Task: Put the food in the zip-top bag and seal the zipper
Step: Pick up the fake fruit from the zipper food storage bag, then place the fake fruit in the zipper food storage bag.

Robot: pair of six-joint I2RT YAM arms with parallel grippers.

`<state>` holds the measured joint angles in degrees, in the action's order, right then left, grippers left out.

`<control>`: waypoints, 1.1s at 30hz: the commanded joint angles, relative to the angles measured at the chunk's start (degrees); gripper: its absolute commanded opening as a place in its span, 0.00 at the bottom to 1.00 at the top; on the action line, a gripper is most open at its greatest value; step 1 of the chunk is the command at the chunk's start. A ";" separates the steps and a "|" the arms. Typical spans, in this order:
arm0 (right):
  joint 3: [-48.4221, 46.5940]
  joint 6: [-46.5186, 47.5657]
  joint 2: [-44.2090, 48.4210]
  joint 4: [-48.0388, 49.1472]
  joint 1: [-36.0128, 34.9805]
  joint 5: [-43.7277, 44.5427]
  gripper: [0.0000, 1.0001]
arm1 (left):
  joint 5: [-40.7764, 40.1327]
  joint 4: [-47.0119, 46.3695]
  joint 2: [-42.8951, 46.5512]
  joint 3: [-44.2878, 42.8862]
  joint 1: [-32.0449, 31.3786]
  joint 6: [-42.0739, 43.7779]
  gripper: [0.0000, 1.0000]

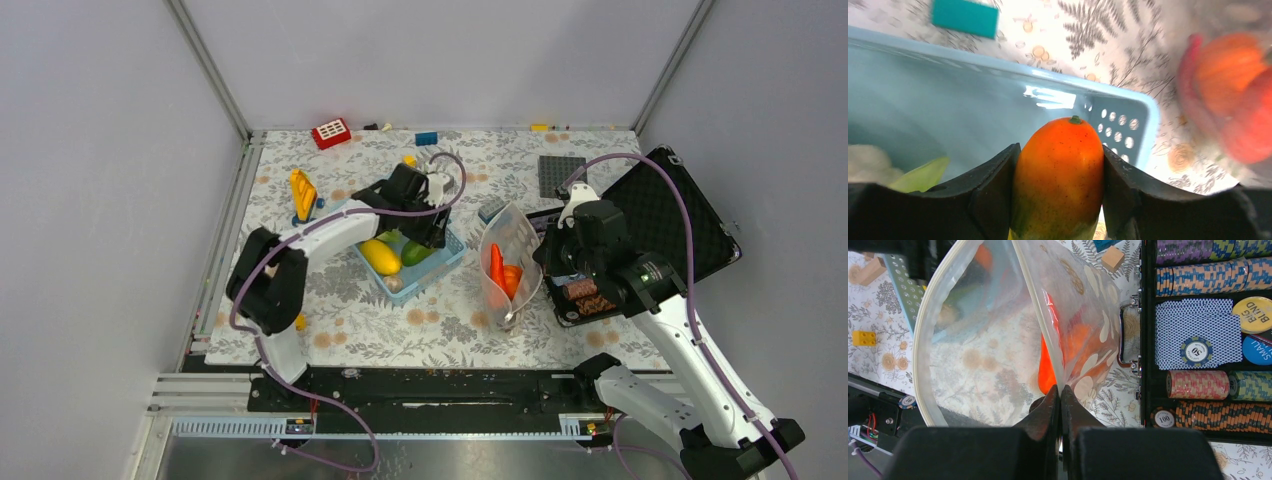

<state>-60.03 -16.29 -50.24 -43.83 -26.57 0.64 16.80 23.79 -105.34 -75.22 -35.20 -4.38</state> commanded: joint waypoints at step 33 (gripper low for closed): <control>0.08 -9.64 -1.66 5.97 0.20 -4.59 0.00 | -25.59 -53.22 23.49 8.86 -23.40 -24.19 0.14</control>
<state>-59.90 -23.70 -52.29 -39.92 -26.57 -2.66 -2.24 -18.31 -77.84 -67.61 -57.28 -26.89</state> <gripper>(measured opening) 0.022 0.548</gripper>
